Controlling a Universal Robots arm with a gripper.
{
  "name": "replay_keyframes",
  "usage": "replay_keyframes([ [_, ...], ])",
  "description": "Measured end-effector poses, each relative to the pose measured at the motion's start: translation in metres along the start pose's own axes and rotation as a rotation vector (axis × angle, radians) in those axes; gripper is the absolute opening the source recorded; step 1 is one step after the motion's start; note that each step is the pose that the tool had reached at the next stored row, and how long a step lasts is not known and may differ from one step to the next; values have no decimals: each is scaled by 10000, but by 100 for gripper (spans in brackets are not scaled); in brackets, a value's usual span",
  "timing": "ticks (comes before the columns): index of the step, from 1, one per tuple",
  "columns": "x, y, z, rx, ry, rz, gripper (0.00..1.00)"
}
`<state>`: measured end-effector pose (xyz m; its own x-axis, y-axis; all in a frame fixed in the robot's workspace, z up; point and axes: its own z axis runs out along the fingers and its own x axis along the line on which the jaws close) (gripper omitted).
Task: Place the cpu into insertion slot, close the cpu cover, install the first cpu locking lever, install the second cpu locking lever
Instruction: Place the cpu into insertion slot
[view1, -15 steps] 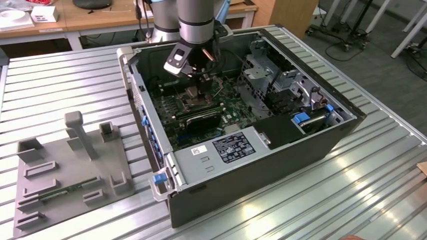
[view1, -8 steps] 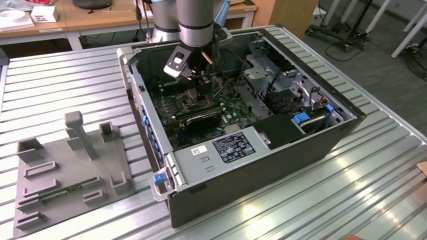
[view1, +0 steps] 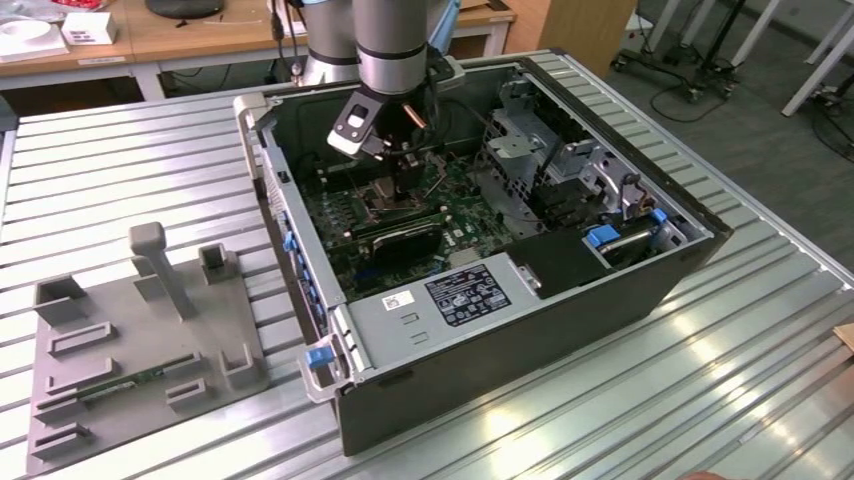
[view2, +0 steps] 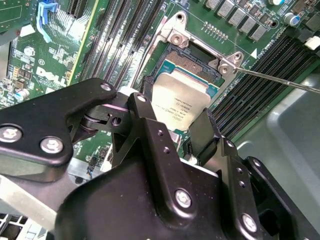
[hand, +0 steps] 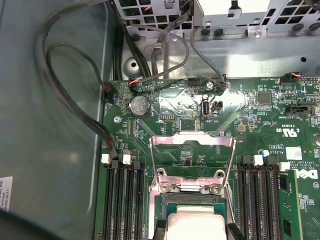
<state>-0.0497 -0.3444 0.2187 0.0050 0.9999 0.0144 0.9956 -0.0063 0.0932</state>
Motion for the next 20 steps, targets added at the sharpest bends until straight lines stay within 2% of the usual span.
replay_keyframes([
  [6, 0, -1, 13, -2, 5, 0, 54],
  [9, -1, -4, 45, 0, 82, 8, 54],
  [10, -1, -6, 57, 0, 89, 9, 54],
  [20, -2, -15, 138, 0, 93, 8, 54],
])
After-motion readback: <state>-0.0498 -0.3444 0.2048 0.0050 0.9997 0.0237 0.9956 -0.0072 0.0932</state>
